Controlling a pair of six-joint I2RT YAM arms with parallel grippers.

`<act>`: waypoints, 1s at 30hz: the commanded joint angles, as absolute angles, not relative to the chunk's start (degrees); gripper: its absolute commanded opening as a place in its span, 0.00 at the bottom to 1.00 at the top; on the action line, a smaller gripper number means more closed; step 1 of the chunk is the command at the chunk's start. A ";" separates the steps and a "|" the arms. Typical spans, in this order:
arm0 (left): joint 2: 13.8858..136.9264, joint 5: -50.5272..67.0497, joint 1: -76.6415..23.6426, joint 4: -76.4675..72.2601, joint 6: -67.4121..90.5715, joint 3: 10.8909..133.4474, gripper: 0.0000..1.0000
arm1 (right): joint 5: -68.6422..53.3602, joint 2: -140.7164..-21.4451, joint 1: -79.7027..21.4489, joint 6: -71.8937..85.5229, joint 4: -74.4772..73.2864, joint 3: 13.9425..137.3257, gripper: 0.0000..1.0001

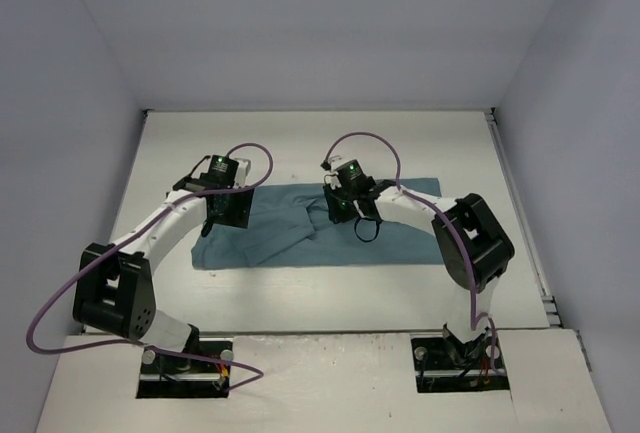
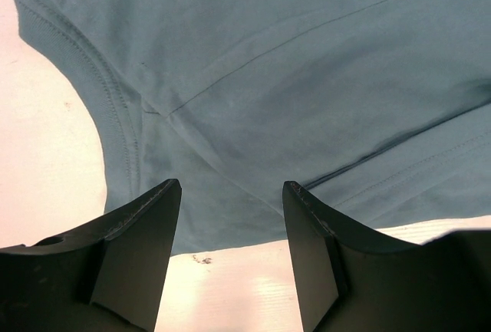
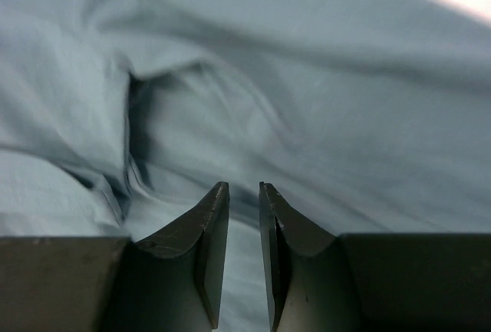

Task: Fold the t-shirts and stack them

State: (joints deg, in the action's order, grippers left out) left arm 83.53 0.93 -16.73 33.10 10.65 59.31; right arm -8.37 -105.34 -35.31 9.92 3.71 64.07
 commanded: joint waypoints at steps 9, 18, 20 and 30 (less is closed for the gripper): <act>73.19 1.47 -19.39 34.28 22.34 57.16 0.55 | -14.47 -96.04 -35.60 5.07 3.75 64.34 0.21; 73.42 -2.30 -18.70 34.37 32.98 50.24 0.59 | -14.29 -99.79 -35.86 7.28 3.78 70.46 0.24; 74.95 -2.55 -18.24 34.27 33.23 49.47 0.59 | -14.61 -100.61 -35.96 7.48 3.78 71.48 0.24; 81.65 -0.38 -15.47 28.83 34.54 48.43 0.56 | -14.94 -102.92 -37.62 7.82 3.87 71.65 0.24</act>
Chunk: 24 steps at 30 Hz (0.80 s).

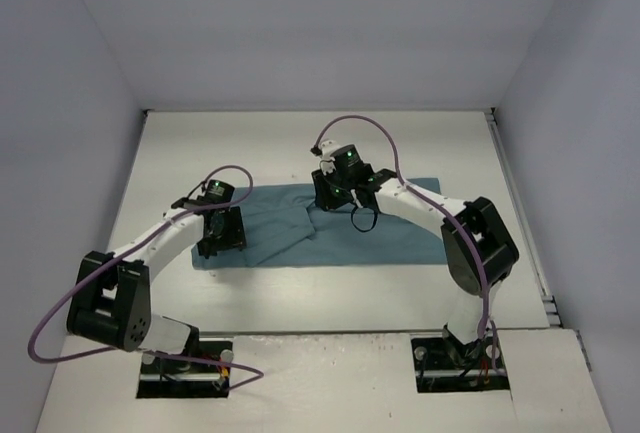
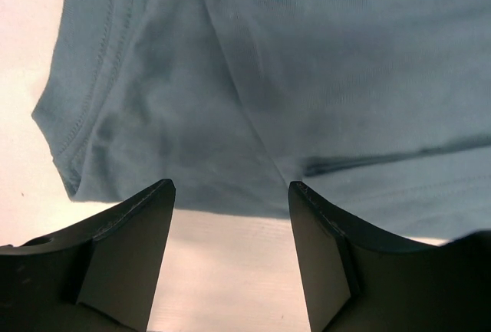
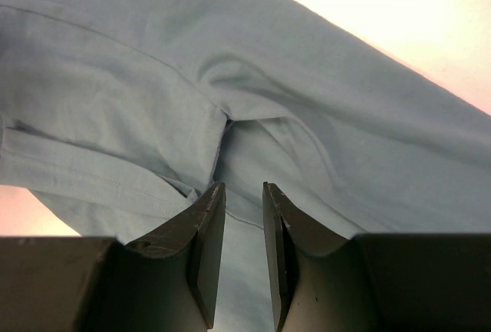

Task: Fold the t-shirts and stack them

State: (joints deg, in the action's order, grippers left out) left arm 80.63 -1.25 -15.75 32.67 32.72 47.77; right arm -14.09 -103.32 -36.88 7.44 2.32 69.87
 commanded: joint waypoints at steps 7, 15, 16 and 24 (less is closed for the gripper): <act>85.72 2.05 -15.33 25.04 35.46 50.17 0.46 | -13.69 -102.88 -37.75 7.20 3.82 70.75 0.24; 87.54 1.76 -15.29 24.85 34.96 52.15 0.35 | -11.64 -105.68 -37.60 3.01 3.78 72.46 0.24; 87.53 1.77 -15.29 24.82 34.85 52.31 0.31 | -11.44 -106.35 -37.49 2.22 3.76 73.09 0.24; 86.45 2.09 -15.21 26.34 33.02 52.91 0.22 | -13.40 -113.07 -35.79 -3.06 3.27 79.67 0.26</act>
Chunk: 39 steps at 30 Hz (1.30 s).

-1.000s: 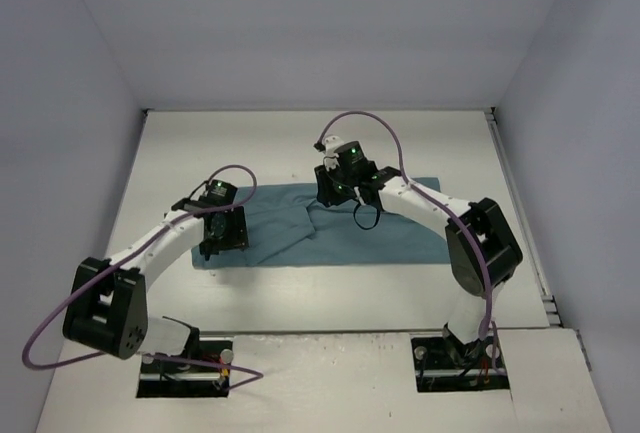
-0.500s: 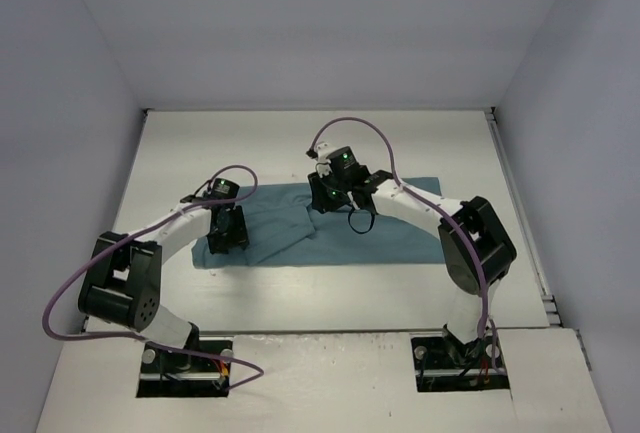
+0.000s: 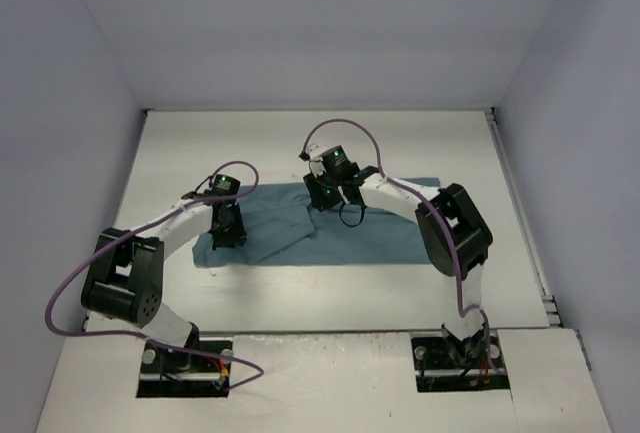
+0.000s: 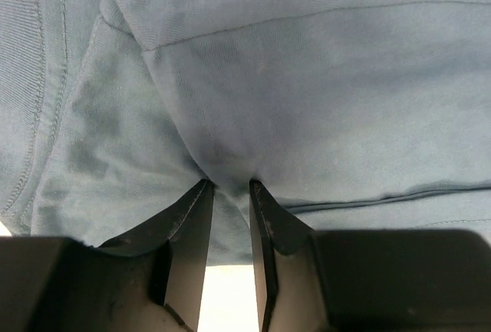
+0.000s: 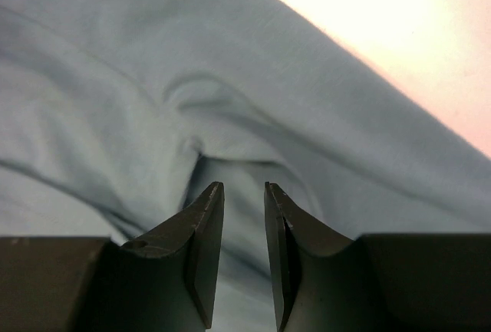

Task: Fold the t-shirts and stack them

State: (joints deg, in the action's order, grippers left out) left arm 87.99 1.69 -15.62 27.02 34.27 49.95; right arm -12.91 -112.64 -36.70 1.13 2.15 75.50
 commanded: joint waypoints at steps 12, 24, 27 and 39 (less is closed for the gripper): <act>86.40 2.77 -15.21 27.24 30.78 53.73 0.15 | -14.72 -115.75 -35.82 -4.56 3.16 83.40 0.27; 86.71 2.46 -15.21 28.36 29.56 55.25 0.14 | -18.18 -120.20 -35.77 -3.49 3.22 84.56 0.25; 86.95 2.46 -15.21 28.49 29.24 55.57 0.14 | -18.85 -119.77 -35.80 -3.05 3.25 83.30 0.23; 87.94 2.06 -15.21 29.41 28.25 57.76 0.14 | -19.49 -112.73 -36.88 -1.48 3.20 76.11 0.20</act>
State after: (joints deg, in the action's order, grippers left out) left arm 88.13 2.57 -15.62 29.00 29.34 54.57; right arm -18.36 -117.91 -36.22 -2.69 3.14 77.40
